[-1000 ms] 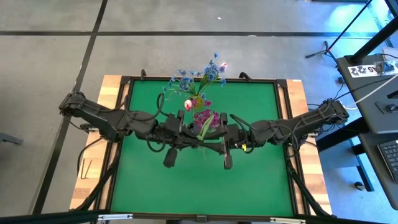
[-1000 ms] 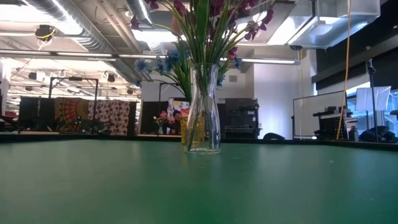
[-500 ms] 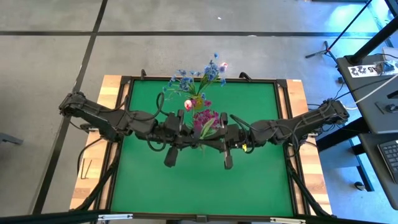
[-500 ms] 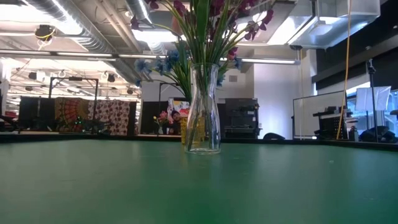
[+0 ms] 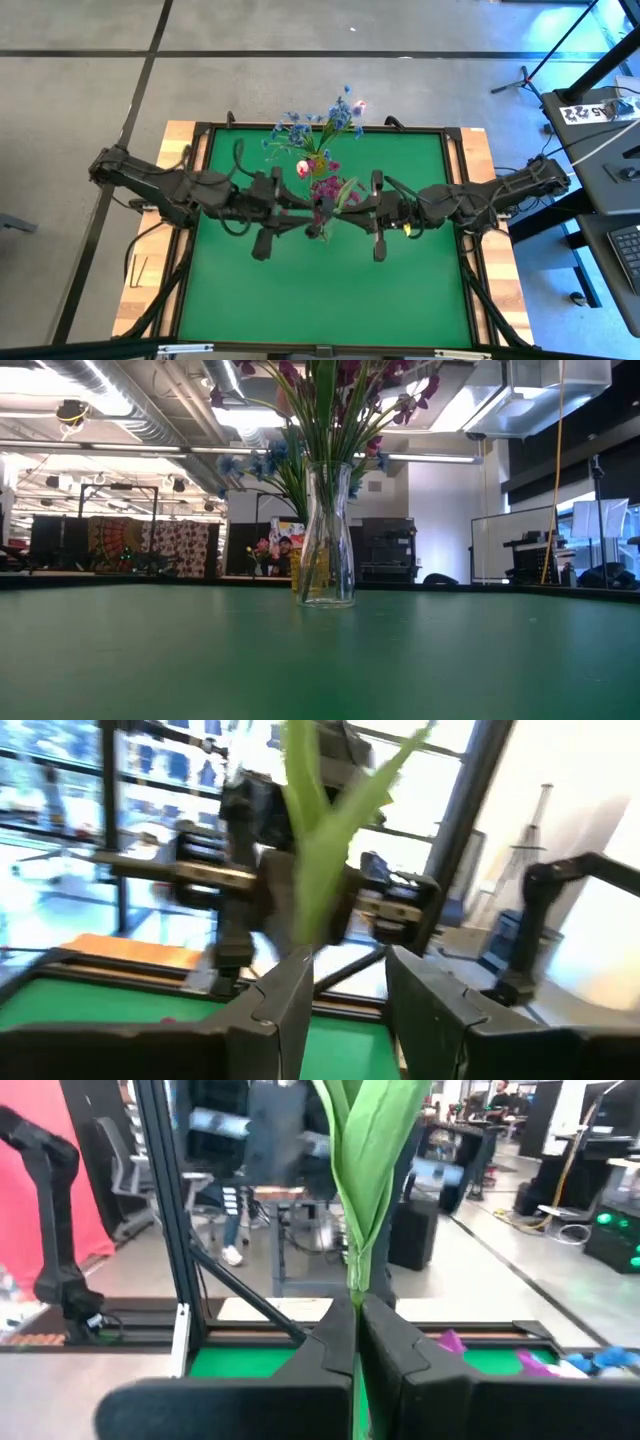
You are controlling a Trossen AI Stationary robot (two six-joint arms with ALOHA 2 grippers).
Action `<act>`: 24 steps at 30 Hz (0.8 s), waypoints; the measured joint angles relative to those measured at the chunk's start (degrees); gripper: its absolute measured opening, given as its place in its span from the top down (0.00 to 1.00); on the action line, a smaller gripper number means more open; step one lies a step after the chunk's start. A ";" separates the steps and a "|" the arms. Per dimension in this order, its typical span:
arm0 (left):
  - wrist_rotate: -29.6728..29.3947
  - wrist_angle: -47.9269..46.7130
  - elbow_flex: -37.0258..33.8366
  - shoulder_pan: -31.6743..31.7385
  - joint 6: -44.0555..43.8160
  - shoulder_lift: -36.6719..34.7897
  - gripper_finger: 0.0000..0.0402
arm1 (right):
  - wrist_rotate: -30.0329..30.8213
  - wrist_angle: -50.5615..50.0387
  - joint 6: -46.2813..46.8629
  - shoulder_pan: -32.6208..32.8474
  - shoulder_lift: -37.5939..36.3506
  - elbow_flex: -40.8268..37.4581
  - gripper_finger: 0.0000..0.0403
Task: Sort flowers into vase by color
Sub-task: Put the black flower into the transparent vase
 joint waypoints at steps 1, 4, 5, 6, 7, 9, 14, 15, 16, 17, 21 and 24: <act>-1.04 -0.98 0.00 -0.18 0.07 -0.86 0.69 | 0.99 -0.73 -0.29 0.56 -0.33 -0.02 0.99; -4.05 -4.16 0.00 -0.67 0.20 -3.41 0.69 | 5.55 -1.75 -2.49 3.11 -1.15 -0.12 0.99; -5.10 -5.36 0.00 -0.92 0.22 -4.30 0.69 | 7.06 -1.96 -3.12 4.19 -1.47 -0.26 0.99; -6.26 -6.64 0.00 -1.10 0.29 -5.09 0.69 | 8.50 -1.86 -3.67 5.26 -1.83 -0.57 0.99; -7.40 -7.70 0.00 -1.25 0.57 -5.69 0.69 | 10.11 -1.49 -4.35 6.34 -2.15 -1.13 0.99; -9.78 -10.40 0.00 -1.33 1.71 -6.74 0.69 | 13.93 -0.05 -4.98 8.52 -2.93 -3.11 0.99; -13.84 -16.48 0.00 -1.66 3.64 -7.59 0.69 | 18.16 8.78 -6.18 10.76 -4.86 -11.27 0.99; -14.33 -17.01 0.00 -1.69 3.86 -7.62 0.69 | 18.08 10.72 -6.18 10.70 -5.38 -12.92 0.99; -14.70 -17.65 0.00 -1.67 4.13 -7.66 0.69 | 17.55 12.67 -6.18 10.64 -6.04 -14.76 0.99; -14.76 -18.21 0.00 -1.67 4.37 -7.66 0.69 | 17.13 14.43 -6.47 10.62 -6.65 -16.38 0.99; -17.43 -19.01 0.00 -1.68 6.01 -7.63 0.69 | 16.15 24.60 -10.79 10.69 -8.11 -23.19 0.99; -19.85 -19.20 0.00 -2.12 7.59 -7.66 0.70 | 13.19 34.86 -12.39 10.69 -8.70 -28.65 0.99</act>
